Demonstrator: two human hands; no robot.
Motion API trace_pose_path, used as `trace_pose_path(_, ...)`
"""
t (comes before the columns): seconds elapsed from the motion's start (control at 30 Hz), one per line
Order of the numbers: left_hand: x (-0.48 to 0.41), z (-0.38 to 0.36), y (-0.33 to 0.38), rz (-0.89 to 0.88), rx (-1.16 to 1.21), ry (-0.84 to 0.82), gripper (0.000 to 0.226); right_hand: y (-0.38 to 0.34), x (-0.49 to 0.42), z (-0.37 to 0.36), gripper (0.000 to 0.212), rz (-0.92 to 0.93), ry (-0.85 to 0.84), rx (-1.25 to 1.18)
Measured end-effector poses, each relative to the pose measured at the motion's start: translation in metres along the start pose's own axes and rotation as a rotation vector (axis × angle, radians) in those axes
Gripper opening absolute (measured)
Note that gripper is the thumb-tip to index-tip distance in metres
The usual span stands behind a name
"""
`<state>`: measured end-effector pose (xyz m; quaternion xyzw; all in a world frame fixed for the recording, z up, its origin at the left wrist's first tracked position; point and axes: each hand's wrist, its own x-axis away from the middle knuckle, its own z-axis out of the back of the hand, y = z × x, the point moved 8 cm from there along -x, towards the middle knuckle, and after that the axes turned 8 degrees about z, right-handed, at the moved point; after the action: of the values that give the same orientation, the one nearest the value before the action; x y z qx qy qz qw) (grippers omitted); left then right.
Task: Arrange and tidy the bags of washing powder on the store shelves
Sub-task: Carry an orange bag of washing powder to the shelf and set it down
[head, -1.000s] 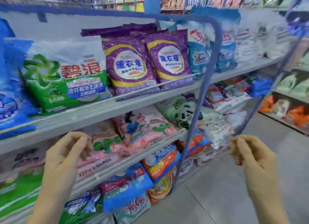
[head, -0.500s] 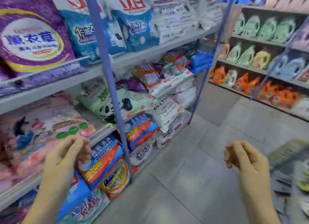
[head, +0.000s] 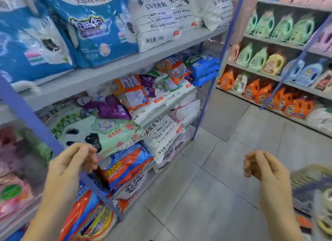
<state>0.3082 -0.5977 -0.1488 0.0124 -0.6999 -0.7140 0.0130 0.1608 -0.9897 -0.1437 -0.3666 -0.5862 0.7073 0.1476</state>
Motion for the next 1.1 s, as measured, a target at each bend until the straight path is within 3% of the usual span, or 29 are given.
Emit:
trace_pose_path(0.1,-0.028,-0.015,0.002,-0.009,-0.029,0.038,0.039,0.016,-0.043,-0.019,0.035,-0.029,-0.042,-0.023)
trace_pose_path(0.17,-0.041,-0.022,0.000,0.021,-0.027,0.064,0.043,0.026,-0.071,-0.039,0.040,-0.028,-0.102,-0.027)
trace_pose_path(0.23,-0.050,-0.022,-0.003,0.049,-0.016,0.140,0.053,0.041,-0.101,-0.064,0.048,-0.024,-0.174,-0.027)
trace_pose_path(0.33,-0.059,-0.024,-0.005,0.056,-0.058,0.292,0.052,0.065,-0.149,-0.110,0.030,-0.006,-0.320,-0.063)
trace_pose_path(0.43,-0.059,-0.028,-0.009,0.080,-0.094,0.451,0.052,0.087,-0.192,-0.167,0.034,0.034,-0.523,-0.042)
trace_pose_path(0.53,-0.056,-0.039,-0.007,0.070,-0.117,0.582,0.063,0.102,-0.220,-0.228,0.031,0.154,-0.755,0.084)
trace_pose_path(0.67,-0.040,-0.050,-0.011,0.069,-0.060,0.735,0.045,0.111,-0.222,-0.317,0.015,0.479,-1.023,0.294)
trace_pose_path(0.77,-0.025,-0.056,-0.012,0.104,-0.047,0.821,0.037,0.113,-0.204,-0.377,0.040,0.786,-1.158,0.415)
trace_pose_path(0.87,-0.005,-0.059,-0.013,0.109,-0.060,0.902,0.044,0.120,-0.178,-0.420,0.074,1.094,-1.244,0.508)
trace_pose_path(0.93,0.007,-0.060,-0.014,0.101,-0.060,0.913,0.035,0.135,-0.167,-0.439,0.090,1.170,-1.309,0.595)
trace_pose_path(1.03,0.021,-0.063,-0.016,0.135,-0.085,0.905,0.061,0.151,-0.162,-0.448,0.091,1.192,-1.339,0.699)
trace_pose_path(1.1,0.026,-0.065,-0.015,0.133,-0.077,0.922,0.048,0.147,-0.165,-0.448,0.086,1.256,-1.298,0.723)
